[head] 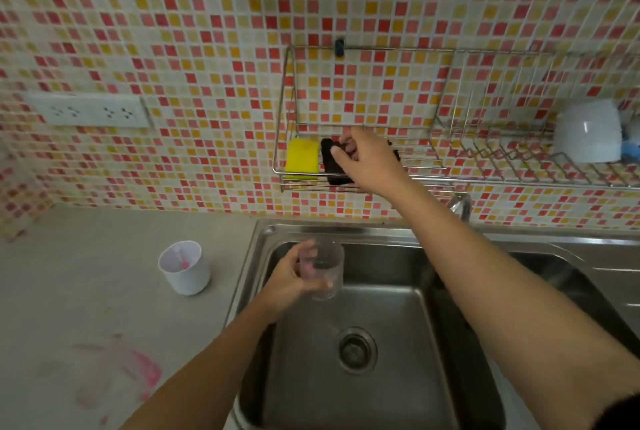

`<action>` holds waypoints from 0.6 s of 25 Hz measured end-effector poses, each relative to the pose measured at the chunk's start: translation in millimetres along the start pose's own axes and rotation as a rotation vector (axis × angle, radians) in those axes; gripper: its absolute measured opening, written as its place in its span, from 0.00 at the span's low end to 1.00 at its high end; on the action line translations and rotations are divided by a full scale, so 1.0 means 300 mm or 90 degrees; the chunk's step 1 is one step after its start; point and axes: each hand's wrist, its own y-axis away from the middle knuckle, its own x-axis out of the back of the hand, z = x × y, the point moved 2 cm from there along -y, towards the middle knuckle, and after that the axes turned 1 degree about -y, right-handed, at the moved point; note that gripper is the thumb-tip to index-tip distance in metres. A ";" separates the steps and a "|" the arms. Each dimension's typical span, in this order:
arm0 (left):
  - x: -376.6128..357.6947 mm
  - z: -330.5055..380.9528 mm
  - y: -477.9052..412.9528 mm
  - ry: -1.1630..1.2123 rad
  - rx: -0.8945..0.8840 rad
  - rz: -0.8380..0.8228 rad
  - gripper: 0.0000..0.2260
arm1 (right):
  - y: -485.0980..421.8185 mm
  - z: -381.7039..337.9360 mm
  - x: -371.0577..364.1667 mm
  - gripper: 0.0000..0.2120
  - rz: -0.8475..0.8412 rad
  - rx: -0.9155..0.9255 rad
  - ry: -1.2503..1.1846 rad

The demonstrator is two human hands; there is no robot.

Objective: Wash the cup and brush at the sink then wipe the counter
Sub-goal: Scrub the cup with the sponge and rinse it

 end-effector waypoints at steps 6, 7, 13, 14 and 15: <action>0.128 0.034 0.072 -0.056 -0.034 -0.021 0.34 | -0.165 -0.124 -0.169 0.40 -0.253 -0.098 0.135; 0.140 0.040 0.082 -0.069 -0.040 -0.021 0.34 | -0.179 -0.135 -0.186 0.42 -0.270 -0.112 0.155; 0.169 0.073 0.110 -0.081 -0.063 -0.002 0.32 | -0.212 -0.119 -0.220 0.48 -0.177 -0.182 0.154; 0.170 0.074 0.110 -0.078 -0.066 -0.001 0.32 | -0.205 -0.115 -0.200 0.46 -0.162 -0.187 0.125; 0.166 0.077 0.111 -0.076 -0.070 0.001 0.33 | -0.193 -0.113 -0.168 0.44 -0.146 -0.193 0.083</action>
